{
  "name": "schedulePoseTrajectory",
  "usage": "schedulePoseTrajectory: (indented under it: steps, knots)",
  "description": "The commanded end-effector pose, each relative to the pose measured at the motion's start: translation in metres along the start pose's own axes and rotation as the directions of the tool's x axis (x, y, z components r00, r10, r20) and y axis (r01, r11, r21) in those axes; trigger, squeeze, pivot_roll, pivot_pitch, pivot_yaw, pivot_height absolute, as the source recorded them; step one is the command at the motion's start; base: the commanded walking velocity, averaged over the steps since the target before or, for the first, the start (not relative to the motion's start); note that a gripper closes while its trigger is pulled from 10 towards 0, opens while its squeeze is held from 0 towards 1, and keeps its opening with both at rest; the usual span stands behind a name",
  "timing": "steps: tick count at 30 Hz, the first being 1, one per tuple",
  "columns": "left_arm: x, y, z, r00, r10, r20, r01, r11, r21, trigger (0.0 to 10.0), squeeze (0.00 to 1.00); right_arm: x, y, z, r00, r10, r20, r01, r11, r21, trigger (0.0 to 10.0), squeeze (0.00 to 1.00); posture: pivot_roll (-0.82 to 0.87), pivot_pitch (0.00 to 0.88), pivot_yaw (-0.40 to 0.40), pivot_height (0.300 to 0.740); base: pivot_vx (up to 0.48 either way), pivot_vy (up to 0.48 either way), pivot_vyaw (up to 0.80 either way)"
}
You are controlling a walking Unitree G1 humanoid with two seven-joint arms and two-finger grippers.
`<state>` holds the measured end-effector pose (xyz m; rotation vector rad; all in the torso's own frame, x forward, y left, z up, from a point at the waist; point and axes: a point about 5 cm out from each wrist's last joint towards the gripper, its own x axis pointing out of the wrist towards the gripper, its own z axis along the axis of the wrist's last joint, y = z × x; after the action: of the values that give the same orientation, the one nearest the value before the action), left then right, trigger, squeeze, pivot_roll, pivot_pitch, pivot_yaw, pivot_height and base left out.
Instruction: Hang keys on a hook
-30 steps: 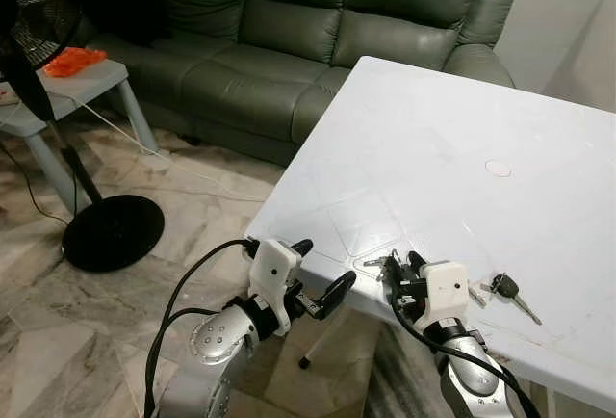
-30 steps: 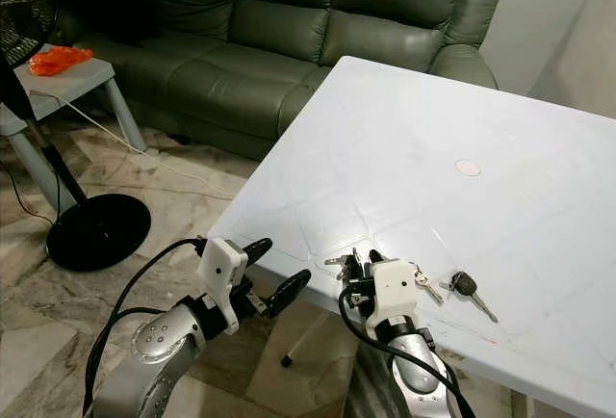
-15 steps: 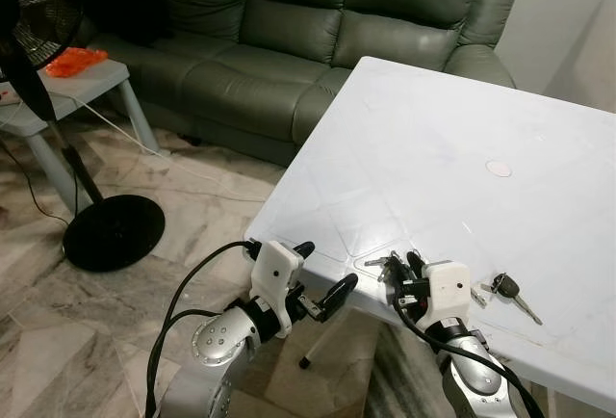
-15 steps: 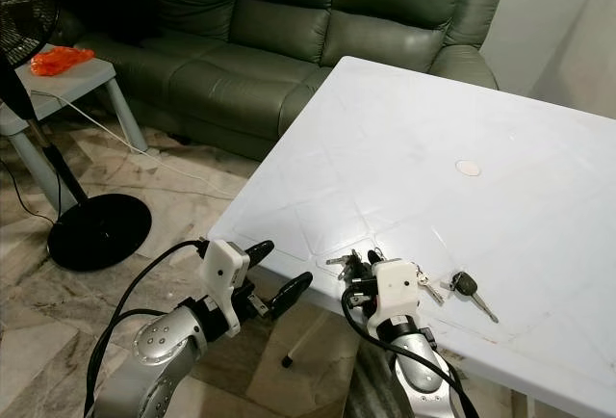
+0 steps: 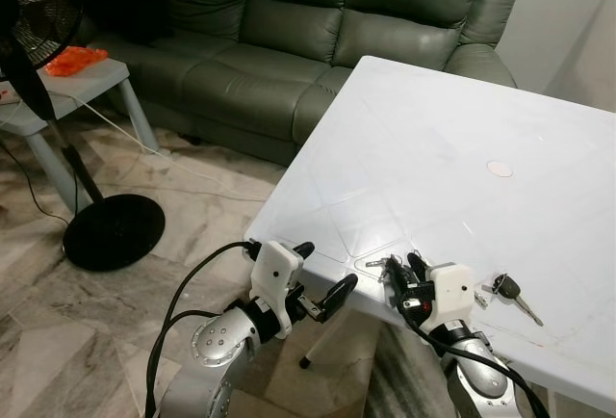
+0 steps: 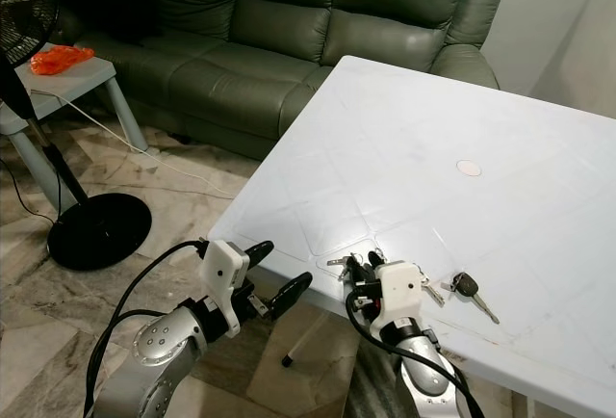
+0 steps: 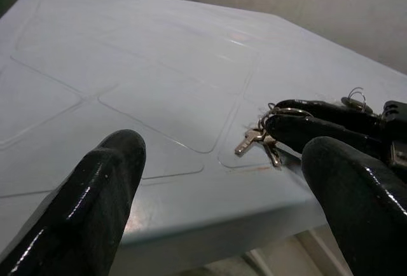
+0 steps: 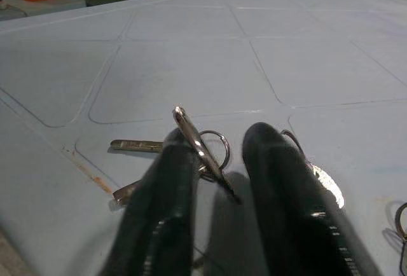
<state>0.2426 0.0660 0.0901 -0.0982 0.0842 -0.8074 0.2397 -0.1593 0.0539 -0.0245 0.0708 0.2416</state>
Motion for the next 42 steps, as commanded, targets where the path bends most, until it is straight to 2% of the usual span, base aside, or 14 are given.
schedulePoseTrajectory:
  steps: [1, 3, 4, 5, 6, 14, 16, 33, 36, 38, 39, 40, 42]
  knots:
    - [0.000, -0.003, 0.001, 1.000, -0.005, -0.004, 0.005, 1.000, 0.002, 10.0, 0.00, -0.005, -0.009, -0.007, 0.999, -0.024, -0.033, 0.024, 1.000, 0.005, 6.2, 0.00, 0.01, 0.059, -0.061, 0.740, 0.000, 0.000, 0.00]
    - [0.000, -0.003, 0.001, 1.000, -0.006, -0.004, 0.006, 1.000, 0.002, 10.0, 0.00, -0.005, -0.010, -0.007, 0.999, -0.019, -0.027, 0.019, 1.000, 0.006, 6.0, 0.00, 0.01, 0.058, -0.060, 0.740, 0.000, 0.000, 0.00]
    - [0.000, -0.003, 0.001, 1.000, -0.006, -0.004, 0.006, 1.000, 0.002, 10.0, 0.00, -0.005, -0.011, -0.007, 0.999, -0.027, -0.028, 0.027, 1.000, 0.004, 5.2, 0.00, 0.01, 0.058, -0.060, 0.740, 0.000, 0.000, 0.00]
    - [0.000, -0.003, 0.001, 1.000, -0.006, -0.004, 0.006, 1.000, 0.001, 10.0, 0.00, -0.006, -0.012, -0.007, 0.999, -0.035, -0.029, 0.035, 0.999, 0.002, 5.2, 0.00, 0.01, 0.058, -0.060, 0.740, 0.000, 0.000, 0.00]
    - [0.000, -0.003, 0.001, 1.000, -0.007, -0.005, 0.007, 1.000, 0.001, 10.0, 0.00, -0.006, -0.013, -0.006, 0.999, -0.036, -0.017, 0.036, 0.999, -0.011, 0.0, 0.00, 0.01, 0.057, -0.060, 0.740, 0.000, 0.000, 0.00]
    - [0.001, -0.004, 0.001, 1.000, -0.009, -0.005, 0.009, 1.000, 0.000, 10.0, 0.00, -0.006, -0.015, -0.007, 0.999, -0.051, -0.014, 0.050, 0.998, -0.022, 0.0, 0.00, 0.01, 0.054, -0.061, 0.740, 0.000, 0.000, 0.00]
    - [0.001, -0.004, 0.001, 1.000, -0.009, -0.005, 0.009, 1.000, -0.001, 10.0, 0.00, -0.007, -0.012, -0.005, 1.000, -0.024, 0.011, 0.025, 0.999, -0.024, 0.0, 0.00, 0.02, 0.054, -0.062, 0.740, 0.000, 0.000, 0.00]
    - [0.002, -0.006, 0.000, 1.000, -0.007, -0.001, 0.007, 1.000, -0.010, 10.0, 0.00, -0.007, -0.020, -0.008, 0.997, -0.070, -0.024, 0.069, 0.997, -0.029, 0.0, 0.00, 0.01, 0.038, -0.071, 0.740, 0.000, 0.000, 0.00]
    - [0.003, -0.006, 0.000, 1.000, -0.005, 0.000, 0.005, 1.000, -0.009, 10.0, 0.00, -0.005, -0.019, -0.003, 0.999, -0.051, 0.010, 0.052, 0.999, -0.015, 0.0, 0.00, 0.01, 0.036, -0.071, 0.740, 0.000, 0.000, 0.00]
    - [0.003, -0.006, 0.001, 1.000, -0.005, 0.001, 0.005, 1.000, -0.009, 10.0, 0.00, -0.003, -0.016, -0.003, 1.000, -0.031, -0.005, 0.030, 0.999, -0.036, 4.5, 0.00, 0.01, 0.034, -0.072, 0.740, 0.000, 0.000, 0.00]
    - [0.003, -0.006, 0.001, 1.000, -0.006, 0.001, 0.006, 1.000, -0.008, 10.0, 0.00, -0.002, -0.016, -0.004, 1.000, -0.025, -0.011, 0.024, 0.999, -0.048, 4.5, 0.00, 0.02, 0.034, -0.073, 0.740, 0.000, 0.000, 0.00]
    - [0.003, -0.006, 0.001, 1.000, -0.006, 0.002, 0.006, 1.000, -0.008, 10.0, 0.00, -0.002, -0.016, -0.005, 0.999, -0.023, -0.022, 0.022, 0.998, -0.053, 10.0, 0.00, 0.02, 0.033, -0.073, 0.740, 0.000, 0.000, 0.00]
    - [0.004, -0.007, 0.001, 1.000, -0.007, 0.002, 0.007, 1.000, -0.008, 10.0, 0.00, -0.002, -0.014, -0.007, 1.000, -0.002, -0.029, 0.002, 1.000, -0.031, 10.0, 0.00, 0.02, 0.033, -0.073, 0.740, 0.000, 0.000, 0.00]
